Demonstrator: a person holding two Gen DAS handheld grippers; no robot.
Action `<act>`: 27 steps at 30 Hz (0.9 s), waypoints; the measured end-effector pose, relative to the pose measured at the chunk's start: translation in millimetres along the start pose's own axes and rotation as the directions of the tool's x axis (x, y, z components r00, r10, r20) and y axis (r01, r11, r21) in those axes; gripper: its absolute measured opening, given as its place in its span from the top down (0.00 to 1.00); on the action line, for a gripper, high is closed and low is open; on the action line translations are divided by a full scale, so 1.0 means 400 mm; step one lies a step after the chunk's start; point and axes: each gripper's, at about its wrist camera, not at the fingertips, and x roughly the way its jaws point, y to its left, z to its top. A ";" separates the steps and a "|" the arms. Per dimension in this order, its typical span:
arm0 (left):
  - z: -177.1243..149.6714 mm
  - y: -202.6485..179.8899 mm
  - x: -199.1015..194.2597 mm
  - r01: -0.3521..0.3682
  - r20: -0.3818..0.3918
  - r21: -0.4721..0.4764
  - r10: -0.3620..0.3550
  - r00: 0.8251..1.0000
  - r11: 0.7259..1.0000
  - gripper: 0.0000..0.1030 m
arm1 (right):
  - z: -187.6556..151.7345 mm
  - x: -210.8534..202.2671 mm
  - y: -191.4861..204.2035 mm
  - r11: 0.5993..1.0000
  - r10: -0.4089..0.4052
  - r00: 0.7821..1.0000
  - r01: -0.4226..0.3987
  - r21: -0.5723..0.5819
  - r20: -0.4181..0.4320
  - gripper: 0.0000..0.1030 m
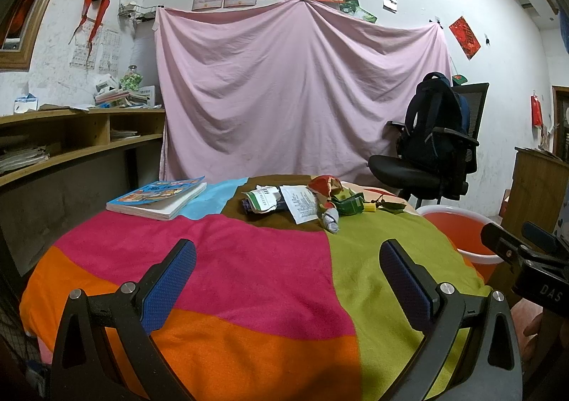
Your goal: Collect trash
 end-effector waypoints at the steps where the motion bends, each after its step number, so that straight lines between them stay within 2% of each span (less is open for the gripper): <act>1: 0.002 0.000 -0.001 -0.001 0.000 0.000 0.001 1.000 1.000 0.02 | -0.006 0.005 0.006 1.000 0.001 1.000 -0.001 0.000 0.000 0.00; 27: 0.001 0.001 0.004 -0.001 0.000 0.003 0.001 1.000 1.000 0.02 | -0.012 0.005 0.010 1.000 0.001 1.000 -0.001 0.002 -0.003 0.00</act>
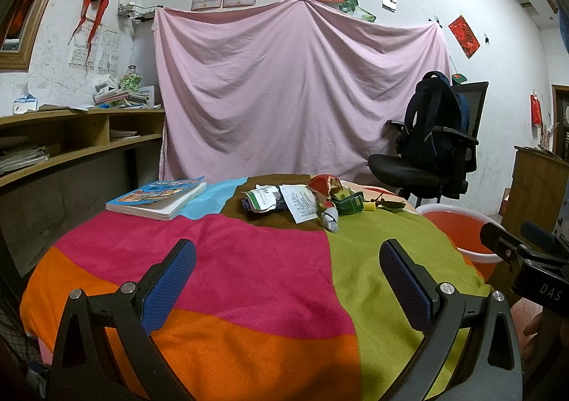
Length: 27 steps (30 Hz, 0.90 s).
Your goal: Collect trash
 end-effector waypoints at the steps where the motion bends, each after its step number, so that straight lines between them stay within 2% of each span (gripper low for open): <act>1: 0.001 0.000 -0.001 0.000 0.000 0.000 0.000 1.000 1.000 0.02 | 0.001 0.000 -0.001 1.000 0.000 1.000 0.000 0.000 0.000 0.00; 18: 0.001 -0.003 0.000 -0.004 -0.001 0.002 0.004 1.000 1.000 0.02 | -0.017 0.003 0.016 1.000 0.006 1.000 -0.006 0.005 0.005 0.00; 27: 0.052 -0.025 -0.009 -0.032 0.044 0.013 0.031 0.999 0.999 0.02 | 0.011 -0.007 0.011 1.000 0.031 0.999 -0.031 -0.006 0.017 0.00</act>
